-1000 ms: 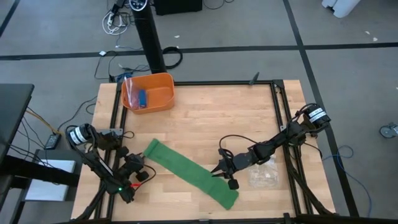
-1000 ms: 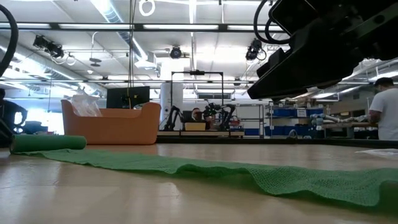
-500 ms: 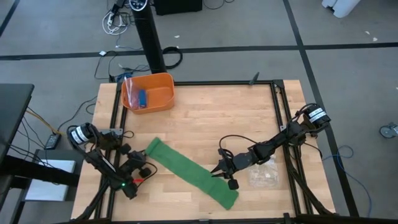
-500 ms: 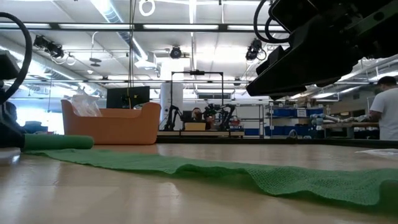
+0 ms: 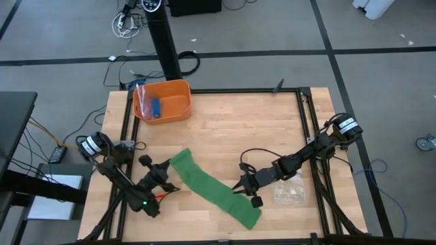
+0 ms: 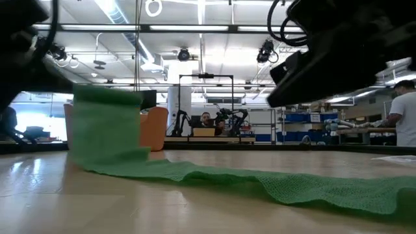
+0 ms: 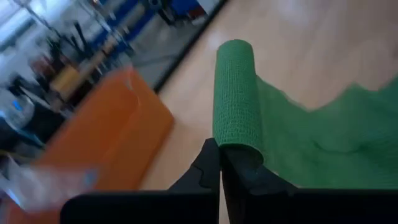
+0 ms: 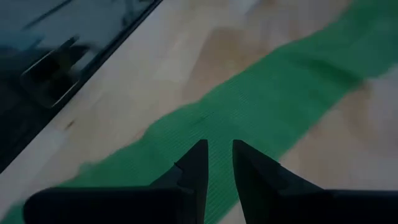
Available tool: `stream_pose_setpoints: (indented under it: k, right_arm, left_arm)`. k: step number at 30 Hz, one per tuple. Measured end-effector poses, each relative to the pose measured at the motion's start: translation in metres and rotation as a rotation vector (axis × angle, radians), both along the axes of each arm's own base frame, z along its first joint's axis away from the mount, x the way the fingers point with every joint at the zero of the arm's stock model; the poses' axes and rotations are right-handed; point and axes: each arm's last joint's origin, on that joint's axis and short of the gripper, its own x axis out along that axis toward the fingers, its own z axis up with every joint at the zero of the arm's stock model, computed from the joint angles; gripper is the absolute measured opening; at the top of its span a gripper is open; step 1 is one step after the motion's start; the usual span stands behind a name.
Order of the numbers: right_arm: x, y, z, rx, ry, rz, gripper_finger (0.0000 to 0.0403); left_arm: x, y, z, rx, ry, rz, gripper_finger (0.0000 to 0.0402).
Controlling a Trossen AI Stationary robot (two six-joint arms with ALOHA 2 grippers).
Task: Roll bandage
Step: Roll the green bandage
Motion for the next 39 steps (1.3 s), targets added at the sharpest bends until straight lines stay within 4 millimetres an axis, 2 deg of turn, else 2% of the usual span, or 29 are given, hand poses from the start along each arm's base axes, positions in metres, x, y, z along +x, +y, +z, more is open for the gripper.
stream_pose_setpoints:
  k: [4,10,16,20,24,31,39]
  right_arm:
    - [-0.012,0.015,0.007,-0.047,0.133,0.110,0.0077]
    - [-0.031,0.050,0.024,-0.173,0.349,0.232,0.0078]
    - [-0.048,0.073,0.028,-0.210,0.369,0.297,0.0078]
    - [-0.049,0.078,0.018,-0.224,0.391,0.283,0.0079]
    - [-0.041,0.085,0.009,-0.262,0.420,0.277,0.0086]
    - [-0.028,0.097,0.010,-0.295,0.461,0.305,0.0113]
    - [-0.026,0.099,-0.004,-0.277,0.527,0.337,0.0104]
  left_arm:
    - [0.014,0.008,0.011,0.103,-0.003,-0.016,0.0004]
    - [0.027,0.027,0.011,0.178,-0.036,0.014,0.0003]
    - [0.033,0.035,0.012,0.194,-0.049,0.038,0.0003]
    - [0.033,0.035,0.011,0.187,-0.056,0.038,0.0003]
    - [0.033,0.034,0.011,0.187,-0.034,0.042,0.0002]
    - [0.033,0.033,0.009,0.159,-0.034,0.057,0.0003]
    - [0.033,0.033,0.009,0.153,-0.034,0.060,0.0003]
